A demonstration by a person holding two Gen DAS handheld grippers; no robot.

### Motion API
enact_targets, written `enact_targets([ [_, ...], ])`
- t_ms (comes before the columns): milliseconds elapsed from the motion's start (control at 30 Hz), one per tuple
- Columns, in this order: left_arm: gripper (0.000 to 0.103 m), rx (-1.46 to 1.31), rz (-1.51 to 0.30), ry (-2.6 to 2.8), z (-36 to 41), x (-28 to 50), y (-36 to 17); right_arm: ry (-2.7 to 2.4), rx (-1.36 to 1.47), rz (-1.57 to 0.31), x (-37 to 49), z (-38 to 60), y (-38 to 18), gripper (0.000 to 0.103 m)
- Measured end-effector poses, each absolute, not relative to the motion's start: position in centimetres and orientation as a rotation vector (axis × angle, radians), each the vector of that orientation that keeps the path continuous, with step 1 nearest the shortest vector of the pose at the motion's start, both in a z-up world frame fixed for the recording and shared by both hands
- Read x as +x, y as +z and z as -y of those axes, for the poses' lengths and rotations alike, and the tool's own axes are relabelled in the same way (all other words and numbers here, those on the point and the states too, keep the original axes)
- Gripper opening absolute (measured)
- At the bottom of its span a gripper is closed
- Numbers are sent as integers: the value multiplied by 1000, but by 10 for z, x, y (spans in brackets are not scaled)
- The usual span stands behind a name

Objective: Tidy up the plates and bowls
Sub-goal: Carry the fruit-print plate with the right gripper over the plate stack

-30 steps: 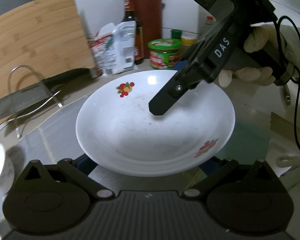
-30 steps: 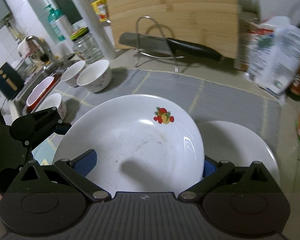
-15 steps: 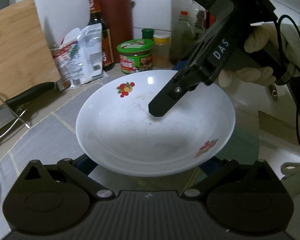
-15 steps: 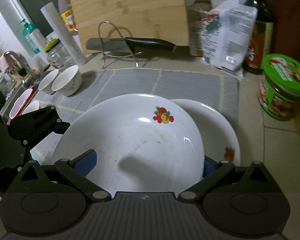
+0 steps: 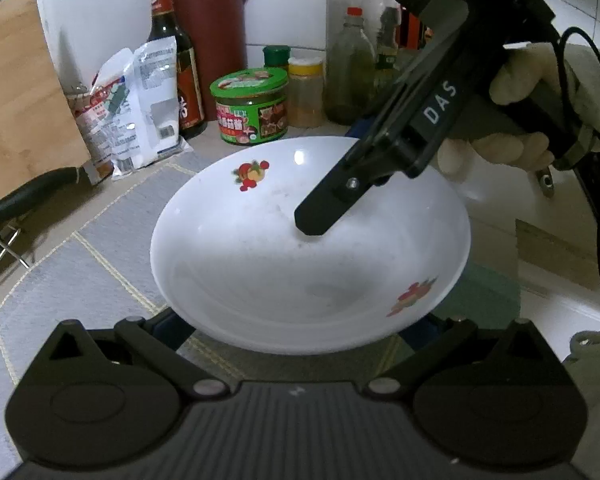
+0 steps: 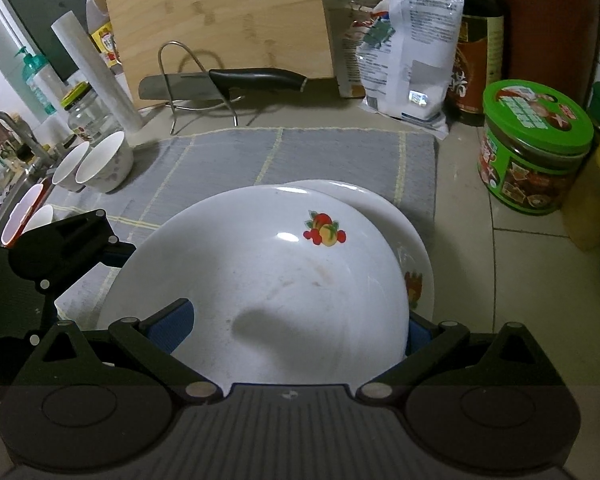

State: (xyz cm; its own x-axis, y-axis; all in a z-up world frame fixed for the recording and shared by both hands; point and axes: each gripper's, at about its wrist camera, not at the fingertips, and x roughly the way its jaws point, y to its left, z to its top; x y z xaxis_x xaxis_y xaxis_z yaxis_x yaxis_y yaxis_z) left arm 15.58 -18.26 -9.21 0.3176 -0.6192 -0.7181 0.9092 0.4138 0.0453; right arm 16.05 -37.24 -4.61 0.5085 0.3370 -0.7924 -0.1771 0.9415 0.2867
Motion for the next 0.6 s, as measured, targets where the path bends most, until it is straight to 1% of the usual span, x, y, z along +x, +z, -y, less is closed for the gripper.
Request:
enact_targets([
  [600, 103, 514, -718, -1042, 188, 161, -97, 285, 146, -1027, 169, 370, -56, 103],
])
